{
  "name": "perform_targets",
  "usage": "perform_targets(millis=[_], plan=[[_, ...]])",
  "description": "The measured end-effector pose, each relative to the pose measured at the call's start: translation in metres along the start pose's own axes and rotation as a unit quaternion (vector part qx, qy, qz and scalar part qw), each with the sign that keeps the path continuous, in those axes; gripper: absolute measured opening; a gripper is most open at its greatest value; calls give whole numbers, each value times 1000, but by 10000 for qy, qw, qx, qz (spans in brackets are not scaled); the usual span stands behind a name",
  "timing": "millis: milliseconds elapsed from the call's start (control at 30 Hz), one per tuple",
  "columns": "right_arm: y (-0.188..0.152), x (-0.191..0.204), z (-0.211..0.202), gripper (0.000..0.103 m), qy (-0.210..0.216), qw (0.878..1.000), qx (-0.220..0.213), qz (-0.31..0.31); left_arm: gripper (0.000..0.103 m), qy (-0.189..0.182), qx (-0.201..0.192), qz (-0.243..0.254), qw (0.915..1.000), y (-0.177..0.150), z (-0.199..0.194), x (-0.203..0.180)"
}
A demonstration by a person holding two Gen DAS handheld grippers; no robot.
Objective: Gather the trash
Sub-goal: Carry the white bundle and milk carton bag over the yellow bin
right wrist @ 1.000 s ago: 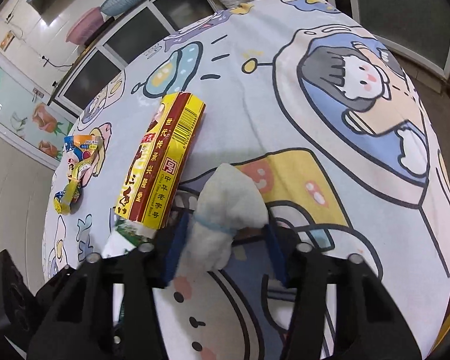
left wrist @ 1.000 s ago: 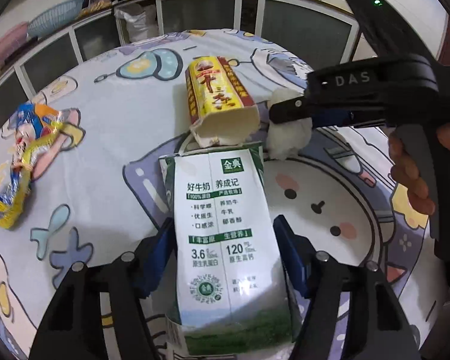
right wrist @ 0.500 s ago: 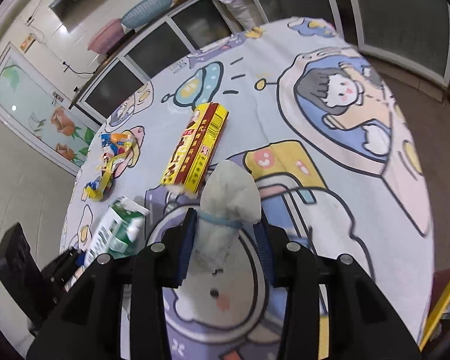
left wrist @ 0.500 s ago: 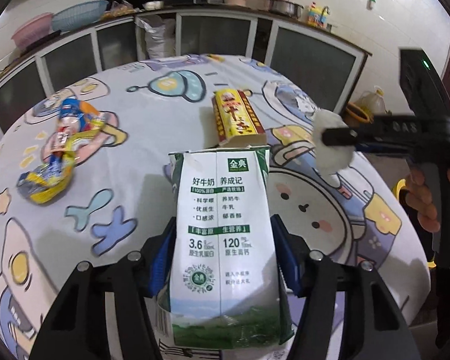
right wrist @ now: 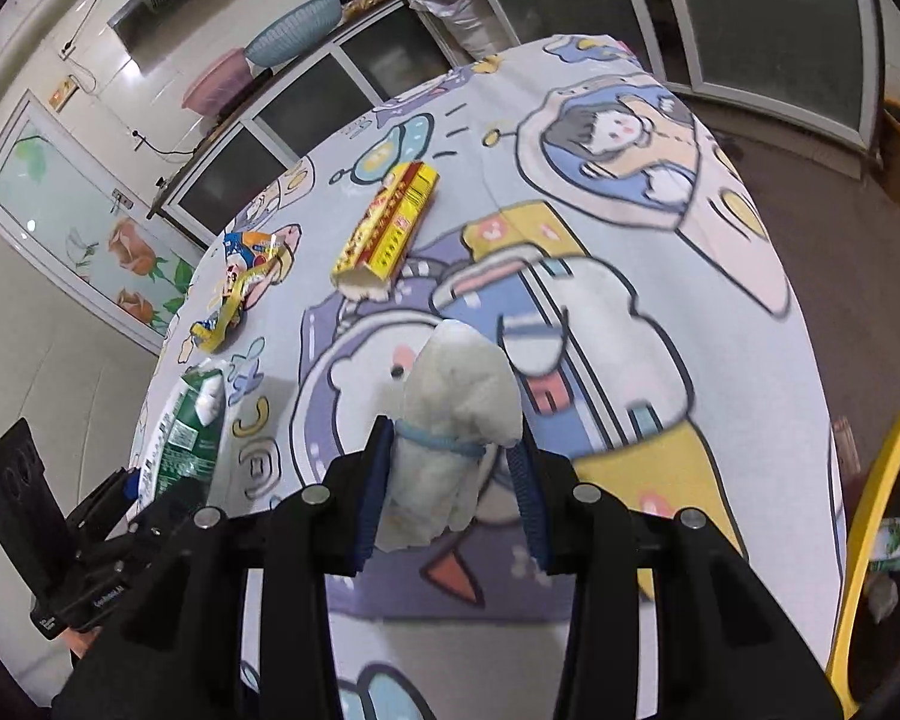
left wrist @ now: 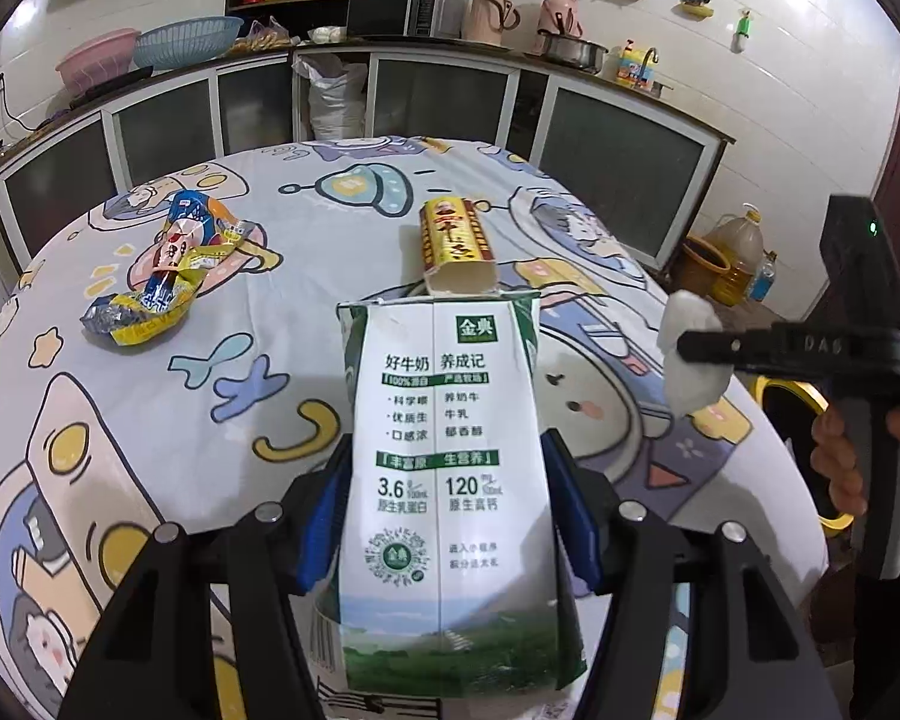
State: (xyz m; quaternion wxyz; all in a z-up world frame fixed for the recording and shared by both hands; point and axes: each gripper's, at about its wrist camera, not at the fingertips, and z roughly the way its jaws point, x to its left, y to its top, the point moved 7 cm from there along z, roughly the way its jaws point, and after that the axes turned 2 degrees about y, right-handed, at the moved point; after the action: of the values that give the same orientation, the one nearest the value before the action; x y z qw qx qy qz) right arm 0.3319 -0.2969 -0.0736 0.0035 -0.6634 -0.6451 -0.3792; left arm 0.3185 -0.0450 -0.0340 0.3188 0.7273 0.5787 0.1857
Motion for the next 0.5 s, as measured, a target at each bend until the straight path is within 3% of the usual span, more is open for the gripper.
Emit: perform_targets(millis=[500], plan=[[-47, -24, -43, 37, 43, 9998, -131, 160, 57, -313, -165, 403, 9986, -7, -25, -60]])
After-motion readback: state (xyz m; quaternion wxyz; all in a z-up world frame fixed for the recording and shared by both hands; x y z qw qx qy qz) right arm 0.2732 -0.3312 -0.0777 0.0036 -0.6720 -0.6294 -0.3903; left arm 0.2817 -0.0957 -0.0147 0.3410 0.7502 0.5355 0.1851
